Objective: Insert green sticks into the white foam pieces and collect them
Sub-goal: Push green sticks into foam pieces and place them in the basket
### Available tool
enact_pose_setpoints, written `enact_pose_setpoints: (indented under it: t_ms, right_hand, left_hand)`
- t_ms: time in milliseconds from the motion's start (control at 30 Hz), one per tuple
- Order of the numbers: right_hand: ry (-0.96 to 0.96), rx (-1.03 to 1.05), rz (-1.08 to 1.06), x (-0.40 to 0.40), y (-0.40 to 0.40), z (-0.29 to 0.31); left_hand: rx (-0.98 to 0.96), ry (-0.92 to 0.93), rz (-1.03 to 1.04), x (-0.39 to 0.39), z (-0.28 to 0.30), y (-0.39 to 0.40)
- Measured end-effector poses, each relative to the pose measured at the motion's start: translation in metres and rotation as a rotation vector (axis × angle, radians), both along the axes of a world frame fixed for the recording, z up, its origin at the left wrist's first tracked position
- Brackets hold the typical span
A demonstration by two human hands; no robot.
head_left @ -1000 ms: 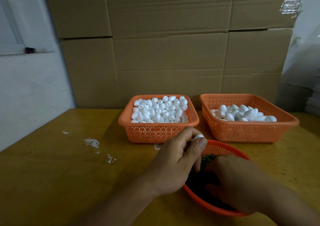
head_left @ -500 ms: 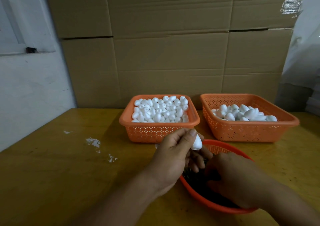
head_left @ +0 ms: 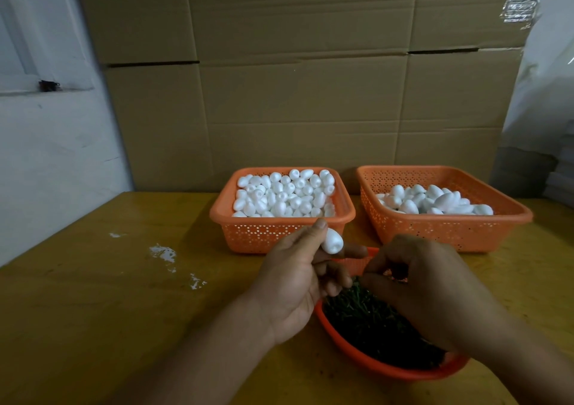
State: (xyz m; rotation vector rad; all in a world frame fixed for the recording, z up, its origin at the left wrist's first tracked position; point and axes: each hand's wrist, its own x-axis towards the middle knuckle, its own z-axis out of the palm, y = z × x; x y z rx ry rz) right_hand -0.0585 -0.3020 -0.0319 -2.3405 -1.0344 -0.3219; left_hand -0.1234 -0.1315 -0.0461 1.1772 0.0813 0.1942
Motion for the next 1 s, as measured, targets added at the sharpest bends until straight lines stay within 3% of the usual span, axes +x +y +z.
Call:
enact_pose_setpoints:
  t_ms: [233,333,700,1000]
  right_hand:
    - [0.293,0.565,0.232,-0.001,0.001,0.001]
    - [0.324,0.685,0.321,-0.004,0.003,0.003]
    - [0.163,0.592,0.325,-0.009,0.011,-0.008]
    - [0.028,0.466,0.152,-0.011,0.011,-0.010]
  left_hand:
    - [-0.082,0.095,-0.005,0.000,0.003,0.004]
    - [-0.096,0.116,0.020,0.001,0.002,0.003]
    - [-0.094,0.111,0.010,0.003,-0.001,0.003]
    - [0.010,0.069,0.010,0.000,-0.001,-0.001]
